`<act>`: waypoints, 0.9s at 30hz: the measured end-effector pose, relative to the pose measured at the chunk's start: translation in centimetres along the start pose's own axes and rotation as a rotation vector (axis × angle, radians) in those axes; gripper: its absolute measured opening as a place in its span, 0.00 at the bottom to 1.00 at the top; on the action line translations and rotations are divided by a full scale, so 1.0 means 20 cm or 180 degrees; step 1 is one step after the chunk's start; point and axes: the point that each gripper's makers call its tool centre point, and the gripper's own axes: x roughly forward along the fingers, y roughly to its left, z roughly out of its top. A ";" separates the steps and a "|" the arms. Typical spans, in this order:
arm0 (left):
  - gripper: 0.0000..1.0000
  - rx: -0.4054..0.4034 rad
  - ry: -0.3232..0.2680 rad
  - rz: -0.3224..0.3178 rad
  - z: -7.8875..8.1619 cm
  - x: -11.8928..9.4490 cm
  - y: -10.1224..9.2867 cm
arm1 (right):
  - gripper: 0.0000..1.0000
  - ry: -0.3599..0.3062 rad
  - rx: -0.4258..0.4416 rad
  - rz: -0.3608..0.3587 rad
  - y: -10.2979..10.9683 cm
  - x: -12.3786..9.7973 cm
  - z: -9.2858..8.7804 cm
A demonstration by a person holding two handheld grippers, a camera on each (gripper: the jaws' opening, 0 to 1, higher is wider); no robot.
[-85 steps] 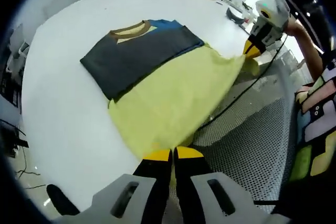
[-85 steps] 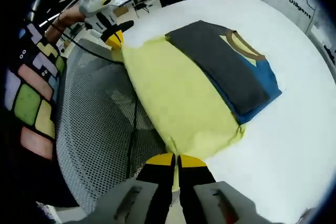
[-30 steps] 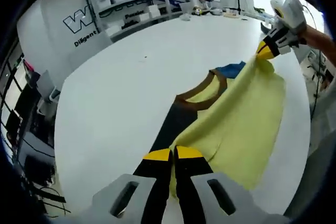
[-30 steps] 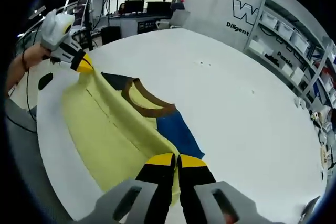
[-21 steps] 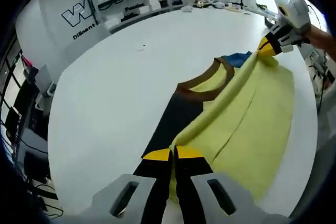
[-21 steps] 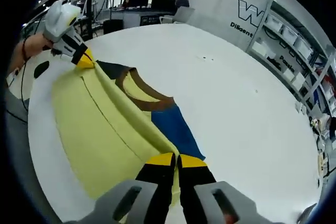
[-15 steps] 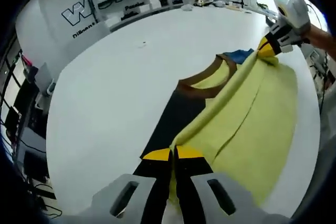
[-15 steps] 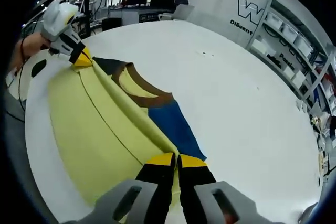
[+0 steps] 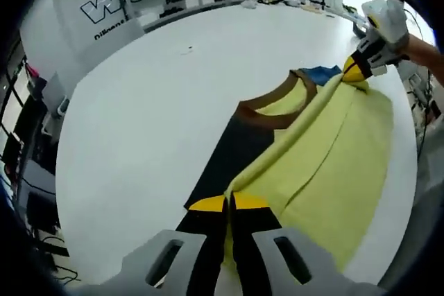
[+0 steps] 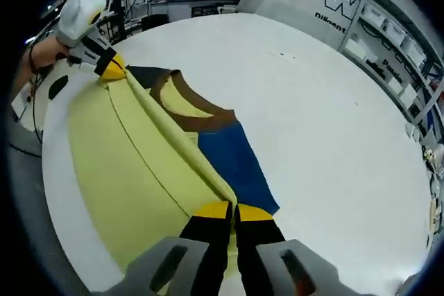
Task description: Fold the garment on the visible template until the final outline fits inside the template.
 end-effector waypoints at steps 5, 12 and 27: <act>0.00 -0.0132 0.0146 -0.0127 -0.08 -0.06 -0.06 | 0.00 0.0139 0.0004 0.0312 0.08 -0.04 -0.06; 0.00 -0.0358 0.0263 -0.0399 -0.17 -0.11 -0.13 | 0.00 0.0183 0.0145 0.0583 0.16 -0.10 -0.15; 0.18 0.0200 -0.0330 -0.0070 -0.06 -0.18 -0.12 | 0.18 -0.0796 -0.0129 0.0084 0.12 -0.21 0.00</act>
